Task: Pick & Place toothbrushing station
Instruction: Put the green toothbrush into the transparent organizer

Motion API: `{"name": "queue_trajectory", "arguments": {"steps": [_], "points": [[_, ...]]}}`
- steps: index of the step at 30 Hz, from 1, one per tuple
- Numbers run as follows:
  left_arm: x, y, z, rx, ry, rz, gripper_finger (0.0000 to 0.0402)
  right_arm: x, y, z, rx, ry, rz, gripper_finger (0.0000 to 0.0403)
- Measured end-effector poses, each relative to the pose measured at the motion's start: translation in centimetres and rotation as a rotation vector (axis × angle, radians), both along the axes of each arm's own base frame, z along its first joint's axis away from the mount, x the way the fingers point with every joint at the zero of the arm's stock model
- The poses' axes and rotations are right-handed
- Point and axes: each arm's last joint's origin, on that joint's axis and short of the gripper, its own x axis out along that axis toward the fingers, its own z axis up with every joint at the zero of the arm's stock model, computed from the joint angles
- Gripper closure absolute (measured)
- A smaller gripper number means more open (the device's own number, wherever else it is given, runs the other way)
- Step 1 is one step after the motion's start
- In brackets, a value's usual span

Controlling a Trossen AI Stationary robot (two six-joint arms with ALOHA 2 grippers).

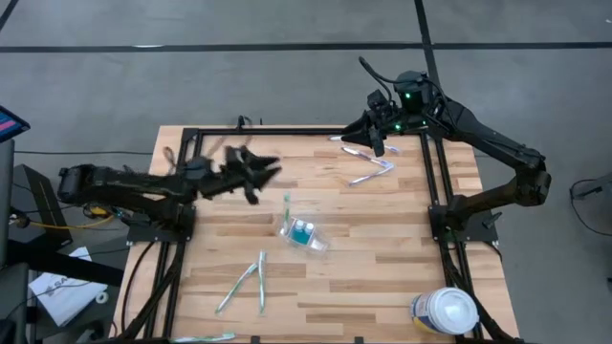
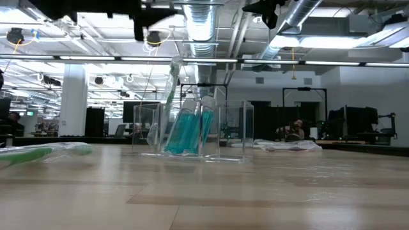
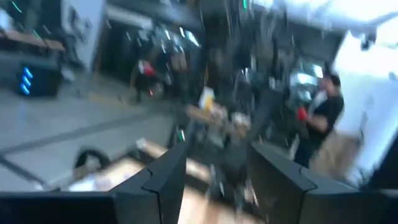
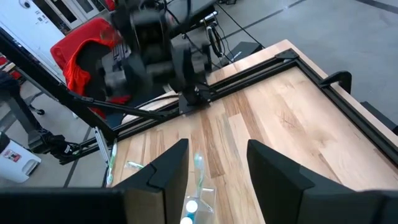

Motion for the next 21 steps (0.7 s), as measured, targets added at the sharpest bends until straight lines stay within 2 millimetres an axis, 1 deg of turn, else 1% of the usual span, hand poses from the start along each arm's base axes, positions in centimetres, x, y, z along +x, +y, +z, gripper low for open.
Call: {"name": "queue_trajectory", "arguments": {"steps": [2,3,5,6,8,10,13,15,18,21], "points": [[-1.2,0.0,1.6,-0.003,-0.072,0.028,0.0246,0.0,0.0,0.0,0.000,0.000,0.000,0.0249],[-1.9,0.0,2.1,-0.013,-0.076,0.035,0.0248,0.0,0.0,0.0,0.000,0.001,0.000,0.0249],[-3.1,-0.1,2.6,-0.071,-0.019,0.051,0.0252,0.0,0.0,0.0,-0.001,0.000,0.001,0.0249],[-3.6,-0.1,2.5,-0.114,0.051,0.050,0.0254,0.0,0.0,0.0,-0.004,0.000,0.002,0.0249],[-4.6,-0.4,1.7,-0.217,0.223,0.055,0.0256,0.0,0.0,0.0,-0.006,0.000,0.002,0.0249],[-5.4,-0.8,0.9,-0.322,0.353,0.050,0.0257,0.0,0.0,0.0,-0.008,0.000,0.003,0.0249],[-6.2,-1.6,0.3,-0.451,0.479,0.028,0.0257,0.0,0.0,0.0,-0.020,0.000,0.009,0.0249],[-6.6,-2.1,-0.6,-0.541,0.579,0.029,0.0257,0.0,0.0,0.0,-0.023,0.000,0.012,0.0249],[-6.8,-2.9,-2.2,-0.669,0.739,0.028,0.0257,0.0,0.0,0.0,-0.034,-0.001,0.017,0.0249],[-6.0,-3.9,-3.4,-0.753,0.847,-0.008,0.0257,0.0,0.0,0.0,-0.053,-0.003,0.024,0.0249]]}}
